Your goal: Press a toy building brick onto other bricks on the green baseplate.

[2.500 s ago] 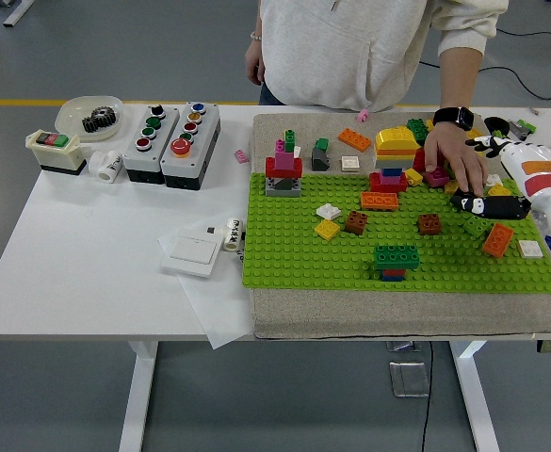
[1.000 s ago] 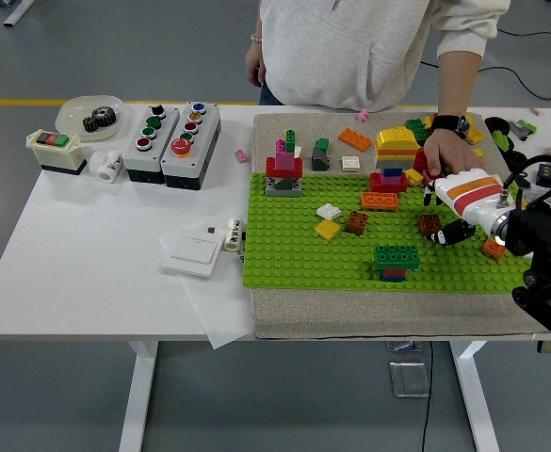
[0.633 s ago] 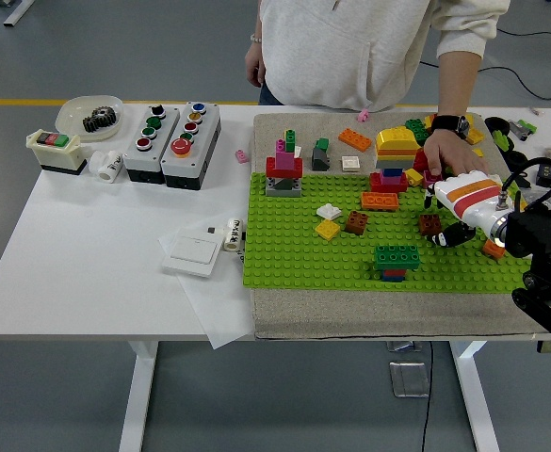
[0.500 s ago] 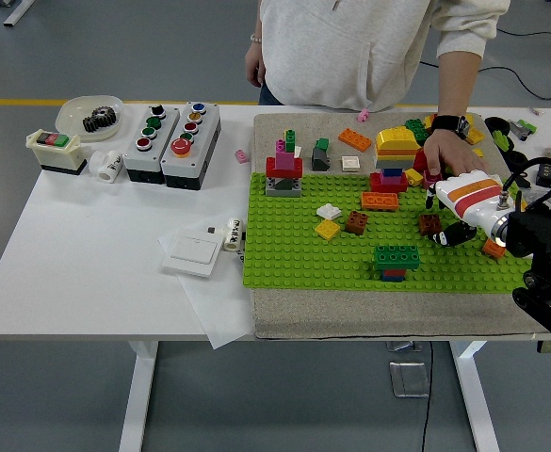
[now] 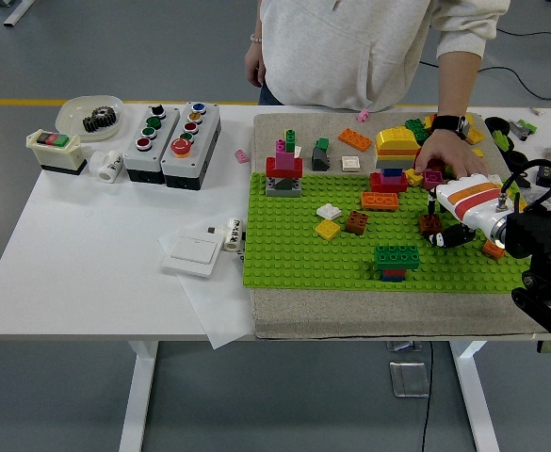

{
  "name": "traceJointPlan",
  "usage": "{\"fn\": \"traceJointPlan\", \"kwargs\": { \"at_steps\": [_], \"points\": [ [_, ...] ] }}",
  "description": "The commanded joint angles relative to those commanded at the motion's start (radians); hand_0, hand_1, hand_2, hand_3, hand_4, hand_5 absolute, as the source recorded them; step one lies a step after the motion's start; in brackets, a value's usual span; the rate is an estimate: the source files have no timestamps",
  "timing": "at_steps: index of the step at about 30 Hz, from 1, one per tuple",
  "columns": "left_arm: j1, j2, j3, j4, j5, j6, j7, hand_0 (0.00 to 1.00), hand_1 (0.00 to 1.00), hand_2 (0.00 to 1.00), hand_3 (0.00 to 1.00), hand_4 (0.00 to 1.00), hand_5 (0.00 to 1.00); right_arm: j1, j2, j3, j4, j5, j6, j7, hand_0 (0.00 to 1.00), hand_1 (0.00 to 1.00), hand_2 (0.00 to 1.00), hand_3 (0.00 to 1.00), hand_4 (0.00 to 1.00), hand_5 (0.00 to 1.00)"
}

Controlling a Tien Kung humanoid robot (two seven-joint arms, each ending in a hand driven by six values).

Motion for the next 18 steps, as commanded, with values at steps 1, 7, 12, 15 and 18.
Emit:
{"fn": "traceJointPlan", "kwargs": {
  "at_steps": [1, 7, 12, 15, 18],
  "points": [
    [-0.001, 0.000, 0.001, 0.000, 0.000, 0.000, 0.000, 0.482, 0.593, 0.750, 0.787, 0.834, 0.825, 0.001, 0.000, 0.000, -0.002, -0.001, 0.000, 0.001, 0.386, 0.463, 0.509, 0.541, 0.824, 0.414],
    [-0.005, 0.001, 0.005, 0.000, -0.004, 0.000, -0.002, 0.482, 0.593, 0.751, 0.785, 0.834, 0.825, 0.003, 0.001, 0.000, -0.017, 0.001, -0.007, 0.005, 0.374, 0.453, 0.502, 0.520, 0.789, 0.431],
    [-0.007, 0.001, 0.005, -0.001, -0.002, -0.001, -0.002, 0.482, 0.593, 0.751, 0.785, 0.834, 0.825, 0.001, 0.003, 0.000, -0.028, 0.001, -0.012, 0.011, 0.374, 0.453, 0.502, 0.520, 0.789, 0.431],
    [-0.008, 0.001, 0.005, -0.001, 0.000, -0.001, -0.001, 0.482, 0.593, 0.751, 0.786, 0.834, 0.824, -0.001, 0.003, -0.002, -0.030, 0.002, -0.012, 0.015, 0.367, 0.445, 0.500, 0.516, 0.782, 0.452],
    [-0.009, 0.001, 0.004, -0.001, 0.001, -0.001, -0.001, 0.482, 0.593, 0.751, 0.786, 0.834, 0.824, -0.001, 0.003, -0.004, -0.030, 0.004, -0.015, 0.020, 0.367, 0.445, 0.500, 0.516, 0.782, 0.452]
  ]
}}
